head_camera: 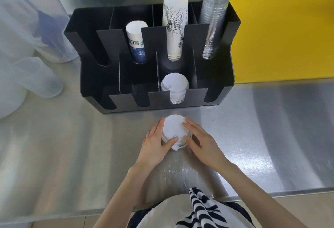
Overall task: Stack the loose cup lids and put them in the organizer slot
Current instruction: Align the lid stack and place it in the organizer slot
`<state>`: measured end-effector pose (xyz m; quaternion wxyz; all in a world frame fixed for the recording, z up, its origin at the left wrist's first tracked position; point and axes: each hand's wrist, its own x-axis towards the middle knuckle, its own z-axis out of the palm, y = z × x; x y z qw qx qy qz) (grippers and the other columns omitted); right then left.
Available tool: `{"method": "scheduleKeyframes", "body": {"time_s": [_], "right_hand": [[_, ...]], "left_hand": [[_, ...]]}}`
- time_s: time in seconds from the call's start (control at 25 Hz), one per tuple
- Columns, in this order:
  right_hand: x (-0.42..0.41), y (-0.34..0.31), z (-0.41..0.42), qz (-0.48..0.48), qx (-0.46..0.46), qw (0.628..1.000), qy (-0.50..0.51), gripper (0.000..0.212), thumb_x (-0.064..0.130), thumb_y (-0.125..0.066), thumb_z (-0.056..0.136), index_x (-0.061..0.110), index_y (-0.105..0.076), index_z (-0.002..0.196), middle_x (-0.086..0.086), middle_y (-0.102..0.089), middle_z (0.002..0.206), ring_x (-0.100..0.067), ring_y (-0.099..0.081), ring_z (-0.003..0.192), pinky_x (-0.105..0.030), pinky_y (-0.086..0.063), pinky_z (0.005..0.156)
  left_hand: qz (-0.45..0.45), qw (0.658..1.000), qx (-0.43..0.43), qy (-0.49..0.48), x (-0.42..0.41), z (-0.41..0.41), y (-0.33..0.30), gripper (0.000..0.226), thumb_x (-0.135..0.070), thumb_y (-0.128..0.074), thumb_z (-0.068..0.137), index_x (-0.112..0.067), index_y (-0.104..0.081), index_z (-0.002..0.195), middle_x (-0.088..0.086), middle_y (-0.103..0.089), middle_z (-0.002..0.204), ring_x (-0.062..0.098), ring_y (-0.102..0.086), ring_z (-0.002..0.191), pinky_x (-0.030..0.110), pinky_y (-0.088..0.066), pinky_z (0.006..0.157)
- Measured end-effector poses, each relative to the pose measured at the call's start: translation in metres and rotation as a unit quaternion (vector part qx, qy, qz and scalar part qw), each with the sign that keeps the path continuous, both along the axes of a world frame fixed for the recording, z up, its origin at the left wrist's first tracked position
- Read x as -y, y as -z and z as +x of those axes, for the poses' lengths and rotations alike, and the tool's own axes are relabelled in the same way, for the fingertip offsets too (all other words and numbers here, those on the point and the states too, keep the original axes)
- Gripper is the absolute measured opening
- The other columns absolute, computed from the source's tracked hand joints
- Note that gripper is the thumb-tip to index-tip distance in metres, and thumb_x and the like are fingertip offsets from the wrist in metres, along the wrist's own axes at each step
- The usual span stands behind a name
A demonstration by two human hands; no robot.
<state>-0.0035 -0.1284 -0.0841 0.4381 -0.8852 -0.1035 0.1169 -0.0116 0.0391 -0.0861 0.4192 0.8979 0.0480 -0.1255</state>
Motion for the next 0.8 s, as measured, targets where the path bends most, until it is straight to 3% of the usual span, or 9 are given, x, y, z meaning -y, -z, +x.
{"method": "scheduleKeyframes", "body": {"time_s": [0.04, 0.12, 0.2, 0.32, 0.48, 0.6, 0.68, 0.8], "right_hand": [[-0.002, 0.0, 0.0, 0.018, -0.011, 0.999, 0.041, 0.04, 0.022, -0.048, 0.09, 0.021, -0.042, 0.13, 0.01, -0.036, 0.143, -0.003, -0.038, 0.126, -0.004, -0.027, 0.098], [-0.004, 0.0, 0.002, 0.016, -0.038, 0.993, 0.109, 0.039, 0.023, -0.048, 0.09, 0.017, -0.043, 0.129, -0.001, -0.039, 0.141, -0.016, -0.042, 0.125, -0.014, -0.03, 0.098], [-0.005, 0.001, 0.003, -0.033, -0.07, 0.991, 0.112, 0.038, 0.026, -0.045, 0.091, 0.014, -0.046, 0.127, -0.007, -0.036, 0.144, -0.024, -0.033, 0.13, -0.026, -0.027, 0.104], [-0.005, 0.001, 0.002, -0.054, -0.085, 0.99, 0.097, 0.037, 0.026, -0.042, 0.092, 0.013, -0.047, 0.126, -0.007, -0.035, 0.144, -0.025, -0.024, 0.132, -0.031, -0.024, 0.107], [-0.007, 0.001, 0.0, -0.064, -0.081, 0.99, 0.094, 0.035, 0.025, -0.041, 0.092, 0.013, -0.048, 0.125, -0.007, -0.044, 0.139, -0.027, -0.032, 0.128, -0.031, -0.028, 0.105], [-0.01, 0.0, -0.005, -0.019, -0.089, 0.99, 0.107, 0.031, 0.022, -0.044, 0.091, 0.014, -0.052, 0.12, -0.007, -0.054, 0.128, -0.022, -0.05, 0.113, -0.015, -0.033, 0.089], [-0.012, -0.003, -0.005, 0.015, -0.105, 0.987, 0.123, 0.032, 0.021, -0.045, 0.091, 0.018, -0.052, 0.121, -0.006, -0.056, 0.126, -0.018, -0.054, 0.107, -0.007, -0.03, 0.078], [-0.013, -0.008, -0.002, 0.038, -0.115, 0.985, 0.125, 0.032, 0.022, -0.046, 0.09, 0.021, -0.051, 0.122, -0.002, -0.06, 0.123, -0.013, -0.055, 0.103, -0.005, -0.033, 0.077]], "left_hand": [[0.0, 1.0, -0.016, -0.009, 0.0, 0.001, -0.001, 0.077, -0.04, -0.058, 0.081, -0.013, -0.019, 0.141, 0.007, -0.029, 0.15, 0.025, -0.028, 0.137, 0.036, -0.024, 0.111], [0.018, 0.999, -0.041, -0.027, -0.001, 0.0, -0.001, 0.074, -0.041, -0.054, 0.084, -0.007, -0.02, 0.14, 0.012, -0.031, 0.148, 0.029, -0.028, 0.135, 0.038, -0.024, 0.111], [0.063, 0.996, -0.041, -0.038, -0.002, -0.002, 0.0, 0.059, -0.038, -0.044, 0.089, -0.003, -0.03, 0.134, 0.015, -0.037, 0.144, 0.032, -0.031, 0.13, 0.039, -0.026, 0.109], [0.076, 0.995, -0.033, -0.054, -0.002, -0.006, 0.003, 0.044, -0.031, -0.036, 0.093, -0.005, -0.044, 0.128, 0.015, -0.035, 0.145, 0.031, -0.028, 0.13, 0.035, -0.02, 0.11], [0.005, 0.996, 0.008, -0.09, 0.003, -0.015, 0.0, 0.037, -0.024, -0.038, 0.094, -0.006, -0.049, 0.124, 0.011, -0.046, 0.136, 0.025, -0.034, 0.124, 0.019, -0.022, 0.1], [-0.076, 0.984, -0.007, -0.16, 0.008, -0.017, -0.006, 0.034, -0.03, -0.043, 0.091, -0.014, -0.052, 0.119, 0.007, -0.058, 0.12, 0.015, -0.051, 0.099, 0.011, -0.03, 0.079], [-0.132, 0.967, -0.034, -0.213, 0.008, -0.015, -0.01, 0.032, -0.034, -0.05, 0.088, -0.018, -0.054, 0.115, 0.003, -0.063, 0.115, 0.011, -0.057, 0.092, 0.017, -0.038, 0.081], [-0.179, 0.951, -0.053, -0.246, 0.004, -0.013, -0.012, 0.03, -0.031, -0.058, 0.084, -0.019, -0.055, 0.111, 0.002, -0.066, 0.11, 0.019, -0.061, 0.101, 0.041, -0.047, 0.096]]}}
